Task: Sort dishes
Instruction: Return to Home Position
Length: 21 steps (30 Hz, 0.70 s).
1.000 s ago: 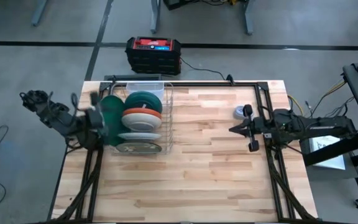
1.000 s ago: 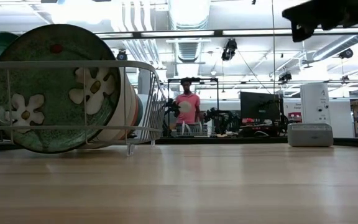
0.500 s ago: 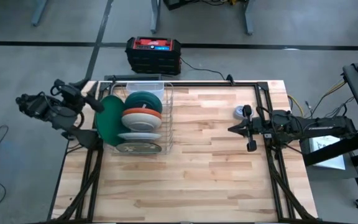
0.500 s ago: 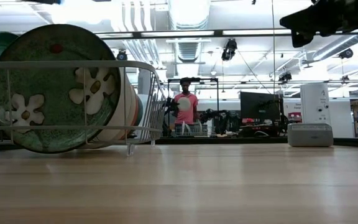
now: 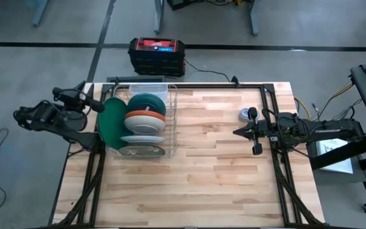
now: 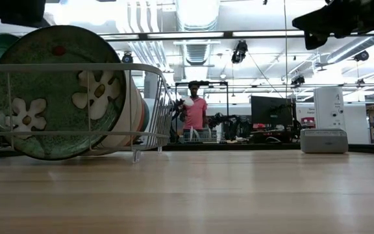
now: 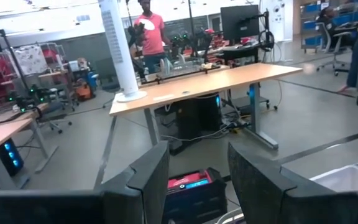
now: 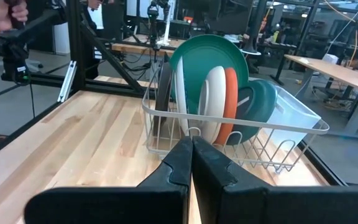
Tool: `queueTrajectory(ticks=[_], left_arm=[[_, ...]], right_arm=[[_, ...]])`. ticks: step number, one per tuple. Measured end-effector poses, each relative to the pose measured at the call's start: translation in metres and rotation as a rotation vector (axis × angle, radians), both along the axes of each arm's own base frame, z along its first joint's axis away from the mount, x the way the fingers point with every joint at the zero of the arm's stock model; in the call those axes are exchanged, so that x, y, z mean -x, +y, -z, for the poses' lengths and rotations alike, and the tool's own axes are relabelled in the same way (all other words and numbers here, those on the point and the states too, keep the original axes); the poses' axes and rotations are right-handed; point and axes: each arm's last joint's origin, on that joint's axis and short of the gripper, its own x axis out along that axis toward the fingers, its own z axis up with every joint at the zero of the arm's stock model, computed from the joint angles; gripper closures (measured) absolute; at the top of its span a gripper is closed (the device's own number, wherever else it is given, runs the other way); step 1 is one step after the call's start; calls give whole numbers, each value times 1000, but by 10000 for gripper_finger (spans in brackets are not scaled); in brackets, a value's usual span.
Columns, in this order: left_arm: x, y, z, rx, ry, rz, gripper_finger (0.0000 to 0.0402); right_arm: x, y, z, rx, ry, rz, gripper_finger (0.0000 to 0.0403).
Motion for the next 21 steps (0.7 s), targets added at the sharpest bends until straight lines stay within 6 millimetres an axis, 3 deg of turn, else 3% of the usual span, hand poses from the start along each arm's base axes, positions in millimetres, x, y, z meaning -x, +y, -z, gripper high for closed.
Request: queueTrajectory(ticks=[11,21], left_arm=[[9,2,33,4,-16,-19,247],[12,3,43,25,-92,-19,247]], right_arm=[[0,0,0,9,0,0,401],[0,0,0,11,0,-1,401]])
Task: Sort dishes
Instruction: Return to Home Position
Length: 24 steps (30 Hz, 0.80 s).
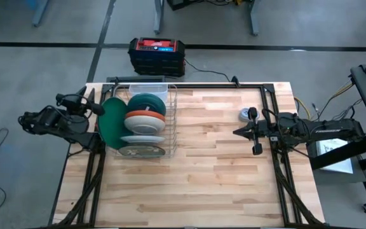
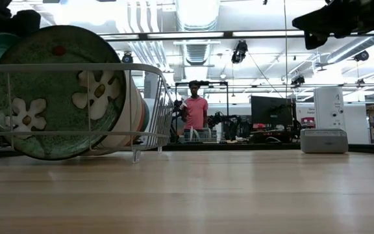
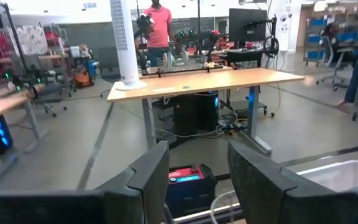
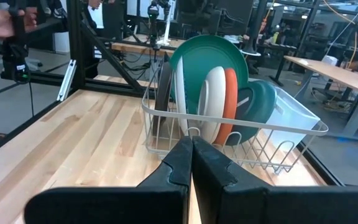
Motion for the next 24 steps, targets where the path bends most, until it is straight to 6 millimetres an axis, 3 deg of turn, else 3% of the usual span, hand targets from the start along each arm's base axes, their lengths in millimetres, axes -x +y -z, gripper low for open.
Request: queueTrajectory(ticks=[6,12,16,24], left_arm=[[-7,-2,9,9,-48,-4,247],[-22,-6,-4,40,-151,1,247],[-26,-6,-10,-3,23,-26,247],[-19,-2,-14,-33,172,-118,247]], right_arm=[[0,0,0,4,0,0,401],[0,0,0,28,-1,-2,401],[0,0,0,34,-1,-2,401],[0,0,0,48,0,-2,401]])
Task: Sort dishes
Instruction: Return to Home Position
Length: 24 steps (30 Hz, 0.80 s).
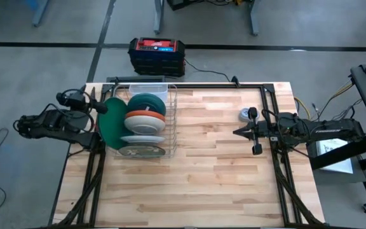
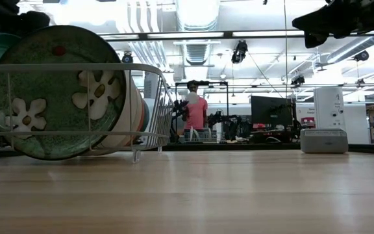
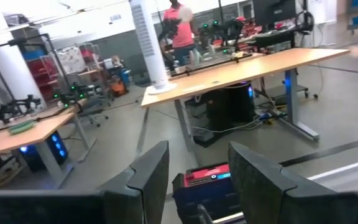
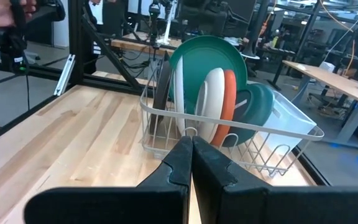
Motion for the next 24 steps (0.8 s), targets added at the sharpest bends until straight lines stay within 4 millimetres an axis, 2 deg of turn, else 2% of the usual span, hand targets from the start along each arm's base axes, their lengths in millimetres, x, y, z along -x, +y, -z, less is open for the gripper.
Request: queueTrajectory(ticks=[17,24], left_arm=[[4,1,4,-9,71,-18,247],[2,1,8,-6,32,-21,247]], right_arm=[[0,0,0,17,2,-1,401],[0,0,0,29,-3,-2,401]])
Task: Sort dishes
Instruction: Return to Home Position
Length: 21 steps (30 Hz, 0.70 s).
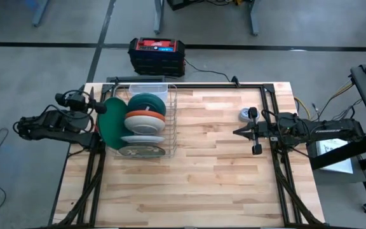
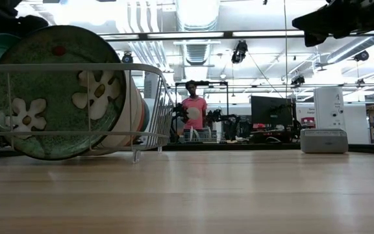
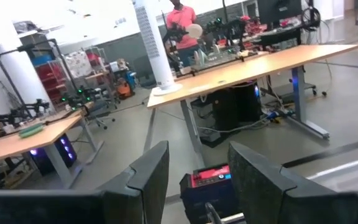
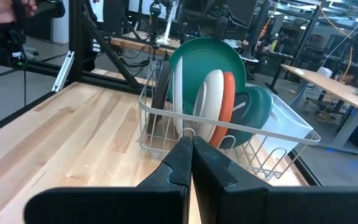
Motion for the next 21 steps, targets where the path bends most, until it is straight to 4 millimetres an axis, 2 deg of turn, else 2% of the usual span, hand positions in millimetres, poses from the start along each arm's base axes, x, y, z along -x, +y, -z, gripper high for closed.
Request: queueTrajectory(ticks=[13,21], left_arm=[[-4,0,4,28,-22,35,247],[-4,0,4,28,-22,35,247]], right_arm=[[0,0,4,8,42,-2,401],[7,0,-1,23,-12,-6,401]])
